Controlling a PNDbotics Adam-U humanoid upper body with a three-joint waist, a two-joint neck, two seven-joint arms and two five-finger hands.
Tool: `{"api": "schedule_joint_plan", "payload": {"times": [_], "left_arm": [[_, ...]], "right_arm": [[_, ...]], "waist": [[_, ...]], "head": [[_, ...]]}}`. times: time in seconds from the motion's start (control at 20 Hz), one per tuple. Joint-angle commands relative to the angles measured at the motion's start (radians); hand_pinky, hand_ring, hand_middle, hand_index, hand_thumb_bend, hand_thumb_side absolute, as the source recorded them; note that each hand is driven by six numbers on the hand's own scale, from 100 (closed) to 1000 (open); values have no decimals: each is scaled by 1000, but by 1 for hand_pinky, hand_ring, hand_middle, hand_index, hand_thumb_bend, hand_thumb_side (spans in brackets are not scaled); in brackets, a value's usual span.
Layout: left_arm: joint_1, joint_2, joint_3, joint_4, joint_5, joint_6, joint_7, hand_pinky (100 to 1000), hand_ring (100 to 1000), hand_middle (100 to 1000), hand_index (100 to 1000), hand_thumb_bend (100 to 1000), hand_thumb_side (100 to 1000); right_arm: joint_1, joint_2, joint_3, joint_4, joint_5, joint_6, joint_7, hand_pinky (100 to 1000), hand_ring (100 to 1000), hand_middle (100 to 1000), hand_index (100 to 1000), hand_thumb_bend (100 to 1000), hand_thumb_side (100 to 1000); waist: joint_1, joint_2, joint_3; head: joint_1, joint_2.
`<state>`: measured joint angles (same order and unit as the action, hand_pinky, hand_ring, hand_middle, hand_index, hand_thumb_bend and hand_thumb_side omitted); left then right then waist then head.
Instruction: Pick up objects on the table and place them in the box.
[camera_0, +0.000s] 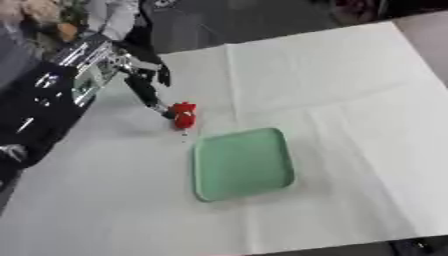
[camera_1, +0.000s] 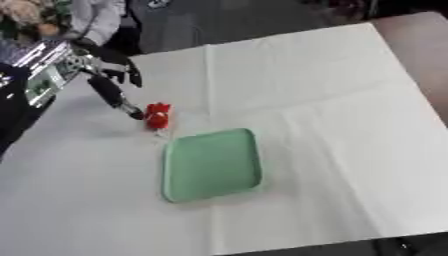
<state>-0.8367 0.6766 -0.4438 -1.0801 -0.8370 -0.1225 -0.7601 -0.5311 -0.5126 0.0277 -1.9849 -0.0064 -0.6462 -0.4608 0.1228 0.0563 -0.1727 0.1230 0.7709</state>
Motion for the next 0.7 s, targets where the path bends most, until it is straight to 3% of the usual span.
{"api": "schedule_joint_plan", "payload": {"times": [0.05,0.7], "left_arm": [[-22,11,4,12,-29,-25,1,727,722,807,858,653,615],[11,-34,0,56,-53,-70,-17,719,718,808,878,665,501]], "right_arm": [[-28,-4,-3,-15,-7,5,-2,100,452,393,441,142,406],[-47,16,1,-15,-24,17,3,100,473,402,441,141,411]], "waist": [[-1,-15,-3],[8,-13,-27]], "head": [[9,-1],[29,-1]]}}
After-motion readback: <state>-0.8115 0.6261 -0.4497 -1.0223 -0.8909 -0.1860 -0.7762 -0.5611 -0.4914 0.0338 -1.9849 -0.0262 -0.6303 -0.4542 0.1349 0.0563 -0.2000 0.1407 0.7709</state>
